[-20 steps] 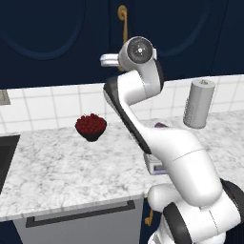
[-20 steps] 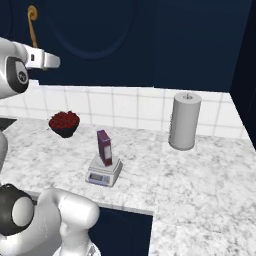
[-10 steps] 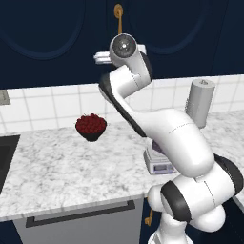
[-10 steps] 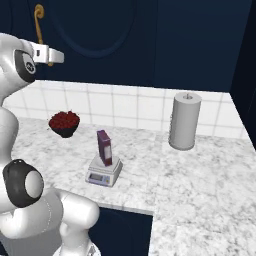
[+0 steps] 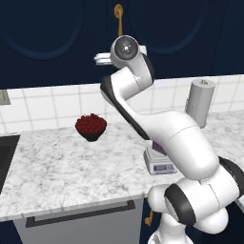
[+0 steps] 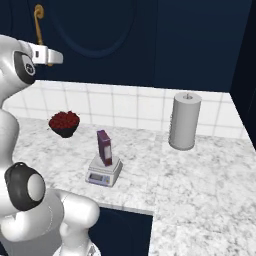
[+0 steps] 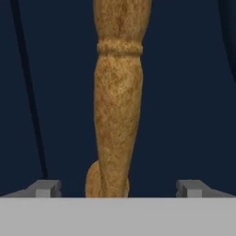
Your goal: Pick the cereal and place it on the digital scale for weighing, and close the cabinet.
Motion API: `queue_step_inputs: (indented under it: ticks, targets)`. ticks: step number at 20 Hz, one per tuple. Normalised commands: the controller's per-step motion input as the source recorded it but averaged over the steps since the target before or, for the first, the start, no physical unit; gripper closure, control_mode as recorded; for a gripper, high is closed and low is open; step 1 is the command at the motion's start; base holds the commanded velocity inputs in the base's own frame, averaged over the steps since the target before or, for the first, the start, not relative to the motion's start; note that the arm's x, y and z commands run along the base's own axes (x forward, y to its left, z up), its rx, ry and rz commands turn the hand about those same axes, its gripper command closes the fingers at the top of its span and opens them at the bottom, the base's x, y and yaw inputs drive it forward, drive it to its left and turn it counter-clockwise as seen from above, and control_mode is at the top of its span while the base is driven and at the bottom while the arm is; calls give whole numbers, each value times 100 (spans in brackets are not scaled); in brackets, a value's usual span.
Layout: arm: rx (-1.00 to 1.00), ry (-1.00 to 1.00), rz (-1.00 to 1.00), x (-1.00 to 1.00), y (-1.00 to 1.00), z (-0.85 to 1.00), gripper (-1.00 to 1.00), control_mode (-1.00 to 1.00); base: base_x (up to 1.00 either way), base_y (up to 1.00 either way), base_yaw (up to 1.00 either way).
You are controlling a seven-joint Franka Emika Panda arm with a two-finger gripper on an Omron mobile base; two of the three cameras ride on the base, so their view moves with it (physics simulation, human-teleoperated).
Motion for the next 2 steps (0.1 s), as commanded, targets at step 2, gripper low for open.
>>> queue_step_inputs:
  ticks: [2]
  targets:
    - [2,0,3,3,-6,0,-100,-100,0,0,0]
